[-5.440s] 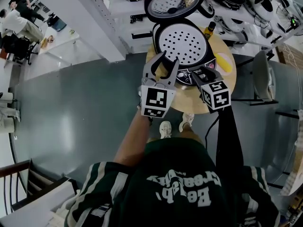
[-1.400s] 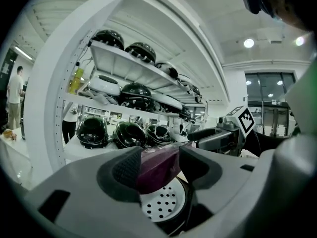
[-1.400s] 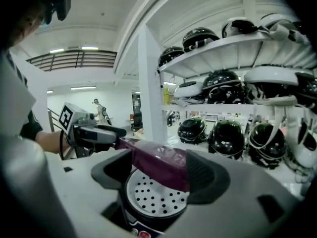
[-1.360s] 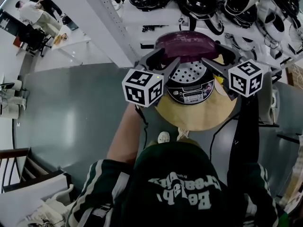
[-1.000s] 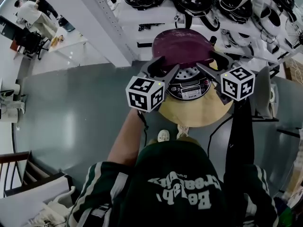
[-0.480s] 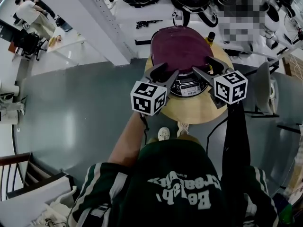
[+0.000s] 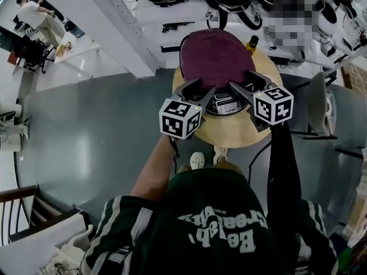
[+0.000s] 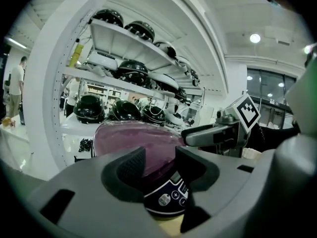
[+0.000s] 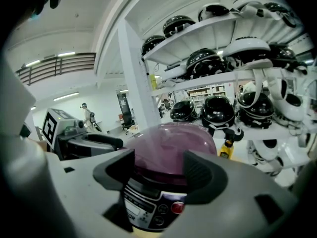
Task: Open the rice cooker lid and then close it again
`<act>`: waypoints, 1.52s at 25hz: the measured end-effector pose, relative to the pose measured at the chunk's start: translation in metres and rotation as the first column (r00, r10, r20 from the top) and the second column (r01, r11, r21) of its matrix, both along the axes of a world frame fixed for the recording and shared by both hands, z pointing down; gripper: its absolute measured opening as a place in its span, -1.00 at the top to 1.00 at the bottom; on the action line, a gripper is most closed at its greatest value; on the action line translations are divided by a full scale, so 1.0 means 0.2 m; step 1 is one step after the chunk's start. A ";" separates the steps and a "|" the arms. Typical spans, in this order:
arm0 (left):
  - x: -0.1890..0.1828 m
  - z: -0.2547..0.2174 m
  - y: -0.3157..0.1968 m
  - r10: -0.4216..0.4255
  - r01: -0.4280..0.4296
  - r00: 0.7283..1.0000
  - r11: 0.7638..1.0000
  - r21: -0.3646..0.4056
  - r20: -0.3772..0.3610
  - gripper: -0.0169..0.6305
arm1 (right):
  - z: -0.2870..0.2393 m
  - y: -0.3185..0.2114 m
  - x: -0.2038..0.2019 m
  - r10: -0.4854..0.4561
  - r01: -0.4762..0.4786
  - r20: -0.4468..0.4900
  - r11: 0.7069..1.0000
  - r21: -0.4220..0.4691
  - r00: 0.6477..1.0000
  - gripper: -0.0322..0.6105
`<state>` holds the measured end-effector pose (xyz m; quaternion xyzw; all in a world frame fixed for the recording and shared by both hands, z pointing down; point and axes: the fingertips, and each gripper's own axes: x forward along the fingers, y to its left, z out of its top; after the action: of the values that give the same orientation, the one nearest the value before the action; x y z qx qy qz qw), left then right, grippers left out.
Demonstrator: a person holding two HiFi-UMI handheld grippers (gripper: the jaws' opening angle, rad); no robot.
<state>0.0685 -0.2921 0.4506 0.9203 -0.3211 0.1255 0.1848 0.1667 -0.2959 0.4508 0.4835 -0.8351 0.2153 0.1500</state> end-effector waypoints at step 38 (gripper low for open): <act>0.05 0.20 -0.03 0.010 -0.006 0.995 0.999 -0.046 0.099 0.87 | 0.21 -0.04 0.14 0.133 -0.138 -0.065 0.987 -0.087 0.989 0.76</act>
<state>0.0780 -0.2980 0.4903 0.9098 -0.3232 0.1788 0.1892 0.1955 -0.3049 0.4937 0.5378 -0.7848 0.2487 0.1815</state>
